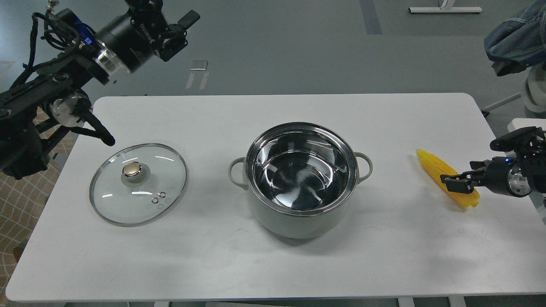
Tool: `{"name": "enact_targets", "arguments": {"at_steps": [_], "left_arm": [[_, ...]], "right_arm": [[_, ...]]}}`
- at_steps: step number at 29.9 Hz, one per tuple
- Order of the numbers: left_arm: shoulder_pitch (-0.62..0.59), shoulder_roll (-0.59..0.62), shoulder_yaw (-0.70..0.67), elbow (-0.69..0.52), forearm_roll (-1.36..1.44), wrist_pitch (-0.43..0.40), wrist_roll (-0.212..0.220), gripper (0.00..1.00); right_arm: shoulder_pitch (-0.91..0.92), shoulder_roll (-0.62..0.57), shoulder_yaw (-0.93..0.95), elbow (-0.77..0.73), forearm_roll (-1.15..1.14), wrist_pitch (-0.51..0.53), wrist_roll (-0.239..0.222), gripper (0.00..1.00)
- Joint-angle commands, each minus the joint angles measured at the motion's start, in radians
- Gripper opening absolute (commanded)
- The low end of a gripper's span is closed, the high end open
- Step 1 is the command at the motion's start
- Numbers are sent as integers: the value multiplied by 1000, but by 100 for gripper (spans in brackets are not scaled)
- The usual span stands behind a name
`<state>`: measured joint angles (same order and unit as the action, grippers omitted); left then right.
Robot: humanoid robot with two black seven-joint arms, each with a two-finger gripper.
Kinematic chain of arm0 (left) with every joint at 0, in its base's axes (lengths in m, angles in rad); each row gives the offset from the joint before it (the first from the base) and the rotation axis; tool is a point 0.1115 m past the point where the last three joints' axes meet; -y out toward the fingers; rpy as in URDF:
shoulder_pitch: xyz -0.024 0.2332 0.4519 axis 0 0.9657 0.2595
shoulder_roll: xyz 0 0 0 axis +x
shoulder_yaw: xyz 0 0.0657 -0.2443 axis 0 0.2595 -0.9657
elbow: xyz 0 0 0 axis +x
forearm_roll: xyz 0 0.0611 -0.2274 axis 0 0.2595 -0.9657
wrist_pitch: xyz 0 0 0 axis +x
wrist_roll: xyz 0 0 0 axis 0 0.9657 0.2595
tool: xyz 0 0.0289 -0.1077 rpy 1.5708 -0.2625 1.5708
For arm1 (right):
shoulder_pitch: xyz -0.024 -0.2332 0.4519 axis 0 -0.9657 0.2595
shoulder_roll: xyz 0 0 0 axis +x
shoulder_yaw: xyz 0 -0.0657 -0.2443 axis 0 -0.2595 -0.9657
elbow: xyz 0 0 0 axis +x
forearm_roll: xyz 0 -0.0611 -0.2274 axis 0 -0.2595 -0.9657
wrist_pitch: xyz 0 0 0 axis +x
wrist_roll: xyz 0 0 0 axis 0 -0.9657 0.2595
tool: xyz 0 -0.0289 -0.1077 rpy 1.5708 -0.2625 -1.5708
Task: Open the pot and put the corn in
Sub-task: 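Reach the right gripper down to the yellow corn cob and grasp it, then lift the corn with the right gripper and carry it over the pot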
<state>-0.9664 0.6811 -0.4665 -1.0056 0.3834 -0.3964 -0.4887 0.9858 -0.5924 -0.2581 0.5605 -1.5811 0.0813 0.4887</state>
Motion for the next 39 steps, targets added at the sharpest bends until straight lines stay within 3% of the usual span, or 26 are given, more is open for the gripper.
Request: {"name": "enact_targets", "arguments": {"at_steps": [1, 4, 5, 7, 15, 23, 27, 31, 39], "left_arm": [[0, 3, -1, -1, -1, -2, 0, 94], [0, 5, -3, -1, -1, -4, 0, 94], [0, 5, -1, 1, -1, -2, 0, 94], [0, 5, -1, -1, -1, -4, 0, 94], [0, 1, -1, -1, -1, -2, 0, 94], [0, 0, -3, -2, -3, -2, 0, 94], [0, -2, -3, -2, -5, -2, 0, 94], [-2, -3, -6, -1, -6, -4, 0, 94], [-2, -5, -11, -1, -6, -2, 0, 94]], "right_arm": [[-7, 40, -38, -45, 0, 0, 0, 75], [-7, 62, -78, -71, 1, 0, 0, 34], [-7, 68, -82, -73, 1, 0, 0, 13], [-9, 72, -84, -71, 1, 0, 0, 2], [19, 56, -78, -15, 10, -40, 0, 0], [350, -136, -69, 335, 12, -22, 0, 0], [490, -144, -70, 433, 10, 24, 0, 0], [644, -87, -81, 521, 18, 87, 0, 0], [705, 114, -142, 584, 19, 137, 0, 0]]}}
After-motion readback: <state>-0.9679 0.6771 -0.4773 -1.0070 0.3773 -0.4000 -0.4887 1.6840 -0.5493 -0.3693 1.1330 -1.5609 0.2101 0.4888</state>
